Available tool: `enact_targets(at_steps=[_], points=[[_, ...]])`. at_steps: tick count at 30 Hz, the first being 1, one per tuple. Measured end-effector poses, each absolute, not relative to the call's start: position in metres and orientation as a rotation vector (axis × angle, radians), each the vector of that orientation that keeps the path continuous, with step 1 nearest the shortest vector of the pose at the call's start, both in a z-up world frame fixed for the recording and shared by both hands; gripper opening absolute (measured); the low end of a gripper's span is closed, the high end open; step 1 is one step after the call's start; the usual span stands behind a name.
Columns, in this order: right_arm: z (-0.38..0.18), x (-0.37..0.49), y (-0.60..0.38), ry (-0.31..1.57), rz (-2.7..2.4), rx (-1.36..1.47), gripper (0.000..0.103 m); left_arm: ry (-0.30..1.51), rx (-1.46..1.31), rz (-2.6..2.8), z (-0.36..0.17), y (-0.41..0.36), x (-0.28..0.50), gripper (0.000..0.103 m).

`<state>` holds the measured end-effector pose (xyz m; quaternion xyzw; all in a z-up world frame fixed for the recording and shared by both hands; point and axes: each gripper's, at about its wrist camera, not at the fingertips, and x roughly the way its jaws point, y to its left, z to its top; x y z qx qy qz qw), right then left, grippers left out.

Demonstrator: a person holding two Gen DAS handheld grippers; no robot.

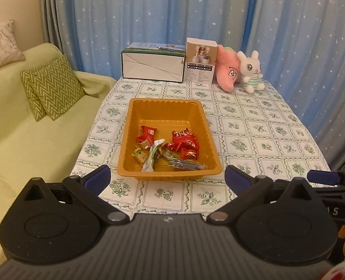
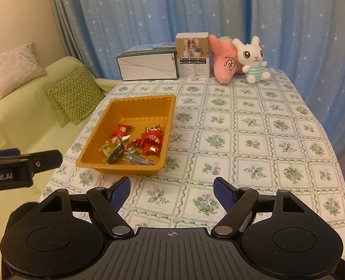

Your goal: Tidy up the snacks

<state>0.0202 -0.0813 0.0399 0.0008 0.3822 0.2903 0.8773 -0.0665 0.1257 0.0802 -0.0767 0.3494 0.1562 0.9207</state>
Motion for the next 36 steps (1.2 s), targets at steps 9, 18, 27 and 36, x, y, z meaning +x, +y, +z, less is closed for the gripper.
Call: enact_targets(at_steps=[9, 18, 27, 36], points=[[0.048, -0.001, -0.104, 0.781, 0.587, 0.029, 0.078, 0.676, -0.125, 0.327, 0.092, 0.109, -0.083, 0.103], [0.054, -0.015, -0.116, 0.763, 0.566, 0.022, 0.078, 0.681, -0.118, 0.322, 0.093, 0.103, -0.091, 0.103], [0.055, -0.014, -0.115, 0.765, 0.573, 0.025, 0.078, 0.685, -0.124, 0.322, 0.089, 0.102, -0.092, 0.103], [0.056, -0.012, -0.114, 0.764, 0.572, 0.026, 0.078, 0.688, -0.119, 0.32, 0.089, 0.102, -0.089, 0.103]])
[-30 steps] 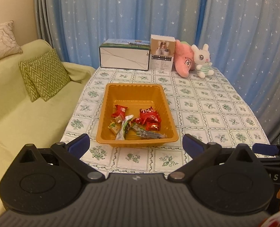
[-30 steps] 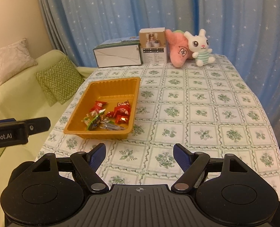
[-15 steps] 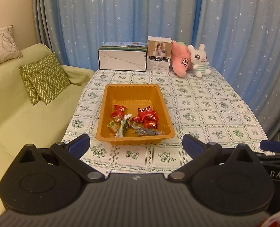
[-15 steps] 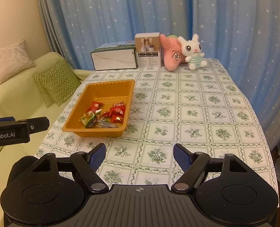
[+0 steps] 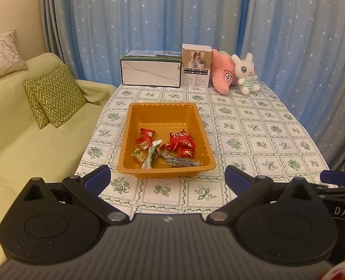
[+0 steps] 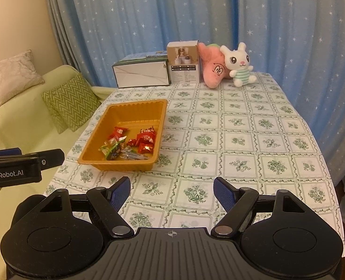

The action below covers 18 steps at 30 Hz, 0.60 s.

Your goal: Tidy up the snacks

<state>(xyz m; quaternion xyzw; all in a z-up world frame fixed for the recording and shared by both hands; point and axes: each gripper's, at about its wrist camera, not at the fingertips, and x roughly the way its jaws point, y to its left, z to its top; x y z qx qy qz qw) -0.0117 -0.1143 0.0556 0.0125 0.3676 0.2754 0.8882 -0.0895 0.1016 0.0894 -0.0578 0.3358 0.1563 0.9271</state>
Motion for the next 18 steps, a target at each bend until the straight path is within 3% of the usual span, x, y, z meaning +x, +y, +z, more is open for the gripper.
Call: enact_targets(at_steps=[18], points=[[0.0558, -0.0098, -0.115, 0.763, 0.57, 0.034, 0.078, 0.711, -0.098, 0.31, 0.0794, 0.0988, -0.0894, 0.103]])
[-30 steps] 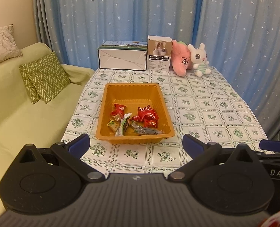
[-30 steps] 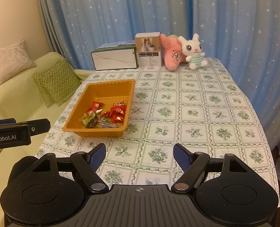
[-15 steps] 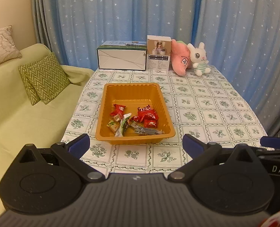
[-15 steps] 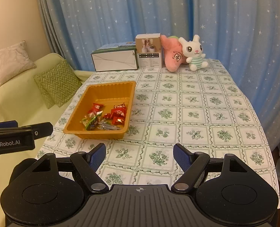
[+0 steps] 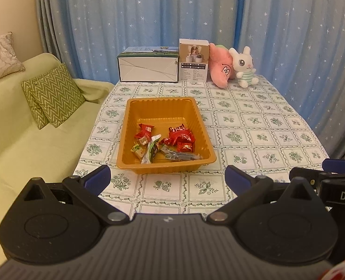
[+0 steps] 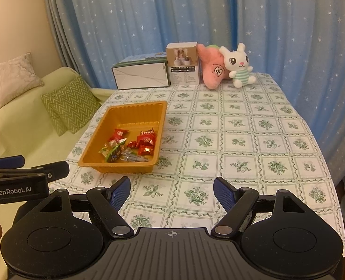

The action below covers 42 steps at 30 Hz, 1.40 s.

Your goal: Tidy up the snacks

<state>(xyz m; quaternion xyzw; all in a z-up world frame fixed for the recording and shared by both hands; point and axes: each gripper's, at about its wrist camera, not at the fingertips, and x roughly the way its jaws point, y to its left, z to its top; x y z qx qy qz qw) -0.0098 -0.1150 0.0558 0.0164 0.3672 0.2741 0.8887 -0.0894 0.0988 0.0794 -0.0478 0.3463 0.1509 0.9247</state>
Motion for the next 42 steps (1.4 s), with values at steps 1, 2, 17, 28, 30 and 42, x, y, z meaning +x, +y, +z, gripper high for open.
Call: enact_targets(at_steps=[1, 2, 17, 28, 30, 42], points=[[0.0556, -0.0102, -0.1146, 0.763, 0.569, 0.034, 0.078, 0.712, -0.098, 0.308, 0.0788, 0.0985, -0.0891, 0.103], [0.0555, -0.0105, -0.1143, 0.763, 0.569, 0.034, 0.078, 0.711, -0.098, 0.308, 0.0787, 0.0982, -0.0892, 0.103], [0.0548, -0.0108, -0.1137, 0.762, 0.565, 0.035, 0.078, 0.711, -0.101, 0.307, 0.0797, 0.0972, -0.0893, 0.103], [0.0545, -0.0111, -0.1133, 0.762, 0.565, 0.036, 0.078, 0.711, -0.103, 0.307, 0.0789, 0.0968, -0.0893, 0.103], [0.0546, -0.0112, -0.1131, 0.762, 0.564, 0.035, 0.078, 0.711, -0.102, 0.307, 0.0787, 0.0972, -0.0897, 0.103], [0.0549, -0.0103, -0.1132, 0.762, 0.563, 0.036, 0.078, 0.711, -0.103, 0.303, 0.0772, 0.096, -0.0904, 0.103]])
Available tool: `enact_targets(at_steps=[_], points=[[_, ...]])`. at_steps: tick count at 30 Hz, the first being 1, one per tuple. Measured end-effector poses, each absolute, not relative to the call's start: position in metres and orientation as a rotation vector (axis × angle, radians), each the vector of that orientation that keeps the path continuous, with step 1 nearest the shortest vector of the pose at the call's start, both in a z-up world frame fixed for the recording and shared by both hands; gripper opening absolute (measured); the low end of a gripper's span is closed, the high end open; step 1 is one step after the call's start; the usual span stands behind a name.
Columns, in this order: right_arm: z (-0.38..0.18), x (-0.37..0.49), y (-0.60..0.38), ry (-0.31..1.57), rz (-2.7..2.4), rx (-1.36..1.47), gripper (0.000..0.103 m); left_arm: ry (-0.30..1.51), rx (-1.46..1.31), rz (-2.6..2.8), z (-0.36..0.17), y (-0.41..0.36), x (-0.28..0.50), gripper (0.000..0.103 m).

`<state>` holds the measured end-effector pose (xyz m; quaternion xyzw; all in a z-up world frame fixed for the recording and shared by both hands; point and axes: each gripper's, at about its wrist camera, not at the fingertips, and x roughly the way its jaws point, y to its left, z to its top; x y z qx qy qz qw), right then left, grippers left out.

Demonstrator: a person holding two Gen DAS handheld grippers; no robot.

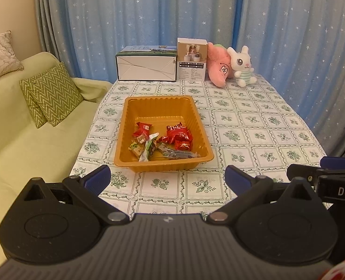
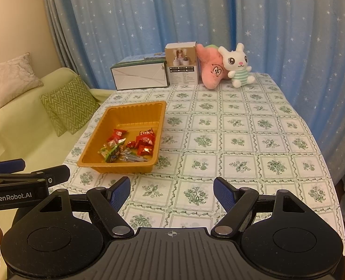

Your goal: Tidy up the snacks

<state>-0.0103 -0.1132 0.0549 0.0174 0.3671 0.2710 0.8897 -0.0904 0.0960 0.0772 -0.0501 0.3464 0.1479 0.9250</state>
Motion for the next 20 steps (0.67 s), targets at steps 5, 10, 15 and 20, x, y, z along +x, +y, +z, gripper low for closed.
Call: enact_targets(at_steps=[5, 10, 15, 20], points=[[0.0544, -0.0099, -0.1131, 0.764, 0.564, 0.036, 0.078, 0.713, -0.105, 0.305, 0.077, 0.0951, -0.0901, 0.103], [0.0538, -0.0099, -0.1141, 0.765, 0.564, 0.038, 0.078, 0.714, -0.105, 0.305, 0.0768, 0.095, -0.0897, 0.103], [0.0539, -0.011, -0.114, 0.763, 0.563, 0.04, 0.078, 0.716, -0.107, 0.304, 0.0753, 0.0948, -0.0904, 0.103], [0.054, -0.0112, -0.1145, 0.763, 0.563, 0.041, 0.078, 0.707, -0.109, 0.301, 0.0748, 0.0944, -0.0902, 0.103]])
